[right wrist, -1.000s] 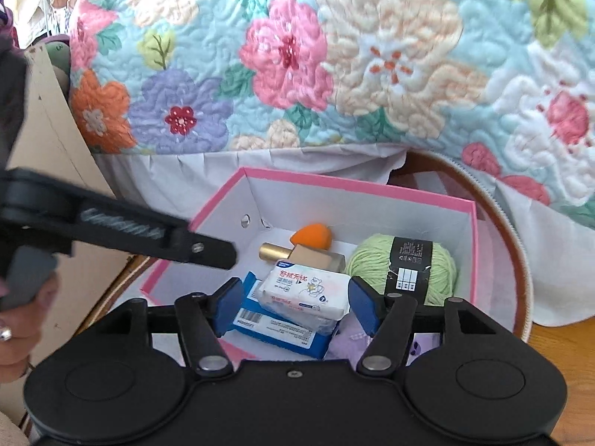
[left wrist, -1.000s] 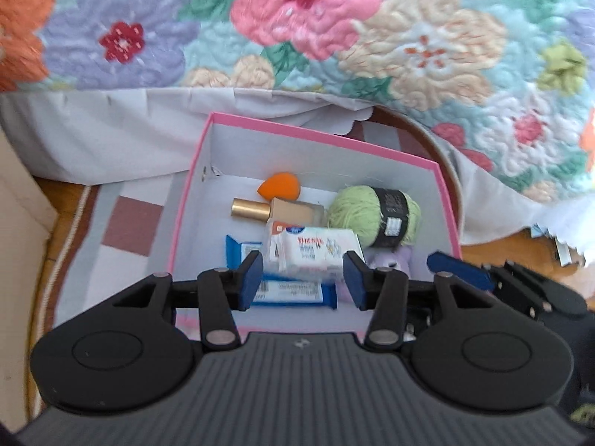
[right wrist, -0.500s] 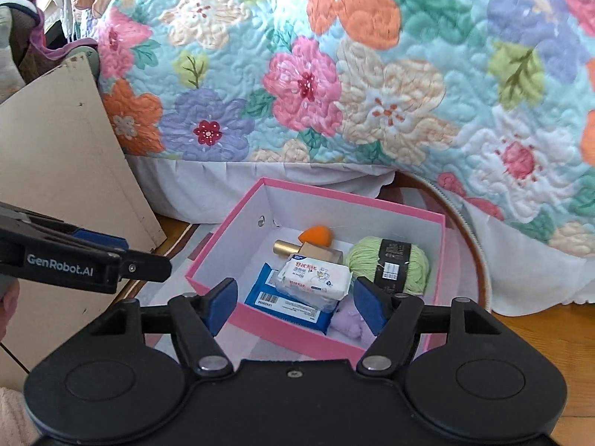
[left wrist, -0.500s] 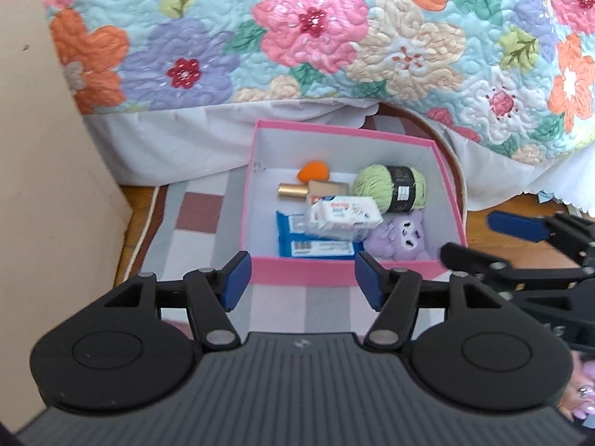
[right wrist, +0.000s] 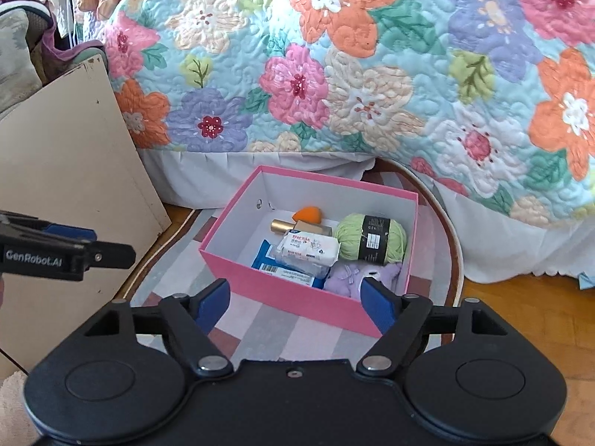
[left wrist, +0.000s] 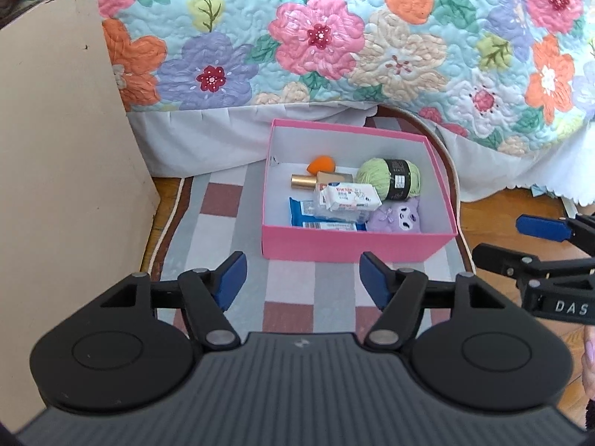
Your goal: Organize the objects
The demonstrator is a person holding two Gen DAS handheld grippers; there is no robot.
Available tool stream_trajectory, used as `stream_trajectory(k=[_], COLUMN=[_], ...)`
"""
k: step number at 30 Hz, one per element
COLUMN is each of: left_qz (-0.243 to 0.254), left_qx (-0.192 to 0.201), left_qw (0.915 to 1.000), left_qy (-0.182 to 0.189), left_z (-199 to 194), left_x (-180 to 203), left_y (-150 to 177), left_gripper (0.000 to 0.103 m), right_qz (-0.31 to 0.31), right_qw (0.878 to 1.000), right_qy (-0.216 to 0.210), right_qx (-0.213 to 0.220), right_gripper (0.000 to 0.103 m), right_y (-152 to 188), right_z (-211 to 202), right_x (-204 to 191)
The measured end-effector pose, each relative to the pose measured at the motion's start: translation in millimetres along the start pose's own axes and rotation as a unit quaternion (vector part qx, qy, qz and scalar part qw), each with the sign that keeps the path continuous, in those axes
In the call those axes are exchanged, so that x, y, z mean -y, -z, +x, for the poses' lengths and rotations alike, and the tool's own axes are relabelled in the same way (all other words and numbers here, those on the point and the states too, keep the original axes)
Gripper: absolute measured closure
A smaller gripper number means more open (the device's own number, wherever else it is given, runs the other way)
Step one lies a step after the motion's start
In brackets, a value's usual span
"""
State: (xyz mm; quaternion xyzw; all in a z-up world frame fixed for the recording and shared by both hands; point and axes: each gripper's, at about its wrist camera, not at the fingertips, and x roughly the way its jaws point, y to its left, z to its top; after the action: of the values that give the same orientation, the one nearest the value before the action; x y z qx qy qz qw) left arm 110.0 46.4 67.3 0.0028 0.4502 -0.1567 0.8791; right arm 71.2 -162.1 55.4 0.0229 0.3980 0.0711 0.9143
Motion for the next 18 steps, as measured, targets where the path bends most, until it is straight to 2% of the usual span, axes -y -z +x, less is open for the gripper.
stream_trajectory(k=[6, 18], left_qz=[0.014, 0.009], left_qx=[-0.014, -0.042], left_qw=[0.9998, 0.999], left_qy=[0.002, 0.013], left_z=[1, 33], left_x=[4, 6], left_y=[15, 25], left_gripper=[0.034, 0.03], right_qz=[0.022, 0.041], right_qw=[1.0, 0.997], right_qy=[0.009, 0.046], right_qx=[-0.02, -0.053], right_gripper=[0.021, 0.02], right_y=[16, 38], right_z=[2, 14], right_x=[4, 13])
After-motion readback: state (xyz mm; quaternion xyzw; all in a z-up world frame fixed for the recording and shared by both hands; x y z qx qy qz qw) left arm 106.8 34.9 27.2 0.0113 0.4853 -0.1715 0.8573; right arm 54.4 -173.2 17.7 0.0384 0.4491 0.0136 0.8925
